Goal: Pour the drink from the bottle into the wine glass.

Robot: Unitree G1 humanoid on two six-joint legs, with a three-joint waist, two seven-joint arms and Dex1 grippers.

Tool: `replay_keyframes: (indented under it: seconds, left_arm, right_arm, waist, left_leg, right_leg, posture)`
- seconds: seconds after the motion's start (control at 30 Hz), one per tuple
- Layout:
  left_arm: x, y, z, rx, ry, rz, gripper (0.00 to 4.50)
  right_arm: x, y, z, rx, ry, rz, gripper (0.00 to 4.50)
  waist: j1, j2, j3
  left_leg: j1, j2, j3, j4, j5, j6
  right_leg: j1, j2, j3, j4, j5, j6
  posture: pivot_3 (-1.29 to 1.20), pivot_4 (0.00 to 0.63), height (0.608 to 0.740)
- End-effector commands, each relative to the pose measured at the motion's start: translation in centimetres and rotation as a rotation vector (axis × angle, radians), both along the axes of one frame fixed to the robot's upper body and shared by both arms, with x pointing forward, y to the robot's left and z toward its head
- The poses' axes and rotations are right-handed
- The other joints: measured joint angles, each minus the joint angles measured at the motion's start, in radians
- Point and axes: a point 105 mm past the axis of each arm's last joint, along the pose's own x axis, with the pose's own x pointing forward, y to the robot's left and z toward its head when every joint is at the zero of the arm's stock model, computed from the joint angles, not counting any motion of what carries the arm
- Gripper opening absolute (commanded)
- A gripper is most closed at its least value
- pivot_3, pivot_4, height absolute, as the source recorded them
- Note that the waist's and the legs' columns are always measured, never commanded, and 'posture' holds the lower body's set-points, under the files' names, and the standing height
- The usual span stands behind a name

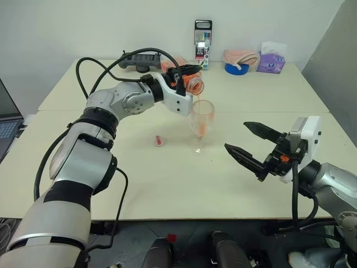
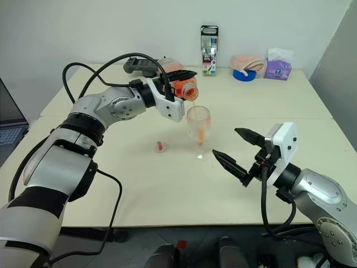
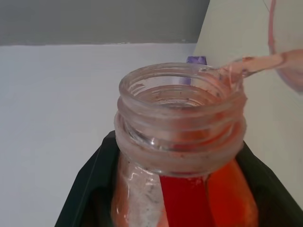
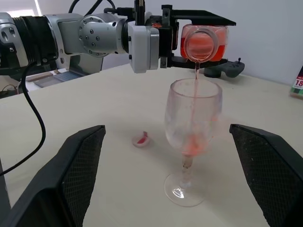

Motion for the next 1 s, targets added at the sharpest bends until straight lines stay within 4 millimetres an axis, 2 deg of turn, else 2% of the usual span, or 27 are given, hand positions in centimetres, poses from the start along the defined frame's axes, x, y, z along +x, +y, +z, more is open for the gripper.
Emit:
replay_keyframes:
  seconds: [0.03, 1.0]
  left_arm:
    - [-0.36, -0.23, 2.58, -0.029, -0.074, -0.016, 2.15]
    - [-0.20, -0.29, 2.53, -0.012, -0.094, -0.006, 2.15]
  right_arm:
    - [-0.77, 0.60, 0.92, -0.003, -0.045, 0.036, 4.50]
    - [-0.63, 1.23, 1.21, -0.042, -0.058, 0.059, 4.50]
  waist:
    - [0.000, 0.000, 0.000]
    - [0.000, 0.000, 0.000]
  left_leg:
    - [0.000, 0.000, 0.000, 0.000, 0.000, 0.000]
    - [0.000, 0.000, 0.000, 0.000, 0.000, 0.000]
  right_leg:
    - [0.000, 0.000, 0.000, 0.000, 0.000, 0.000]
    - [0.000, 0.000, 0.000, 0.001, 0.000, 0.000]
  posture:
    - [0.00, 0.150, 0.740]
    - [0.00, 0.150, 0.740]
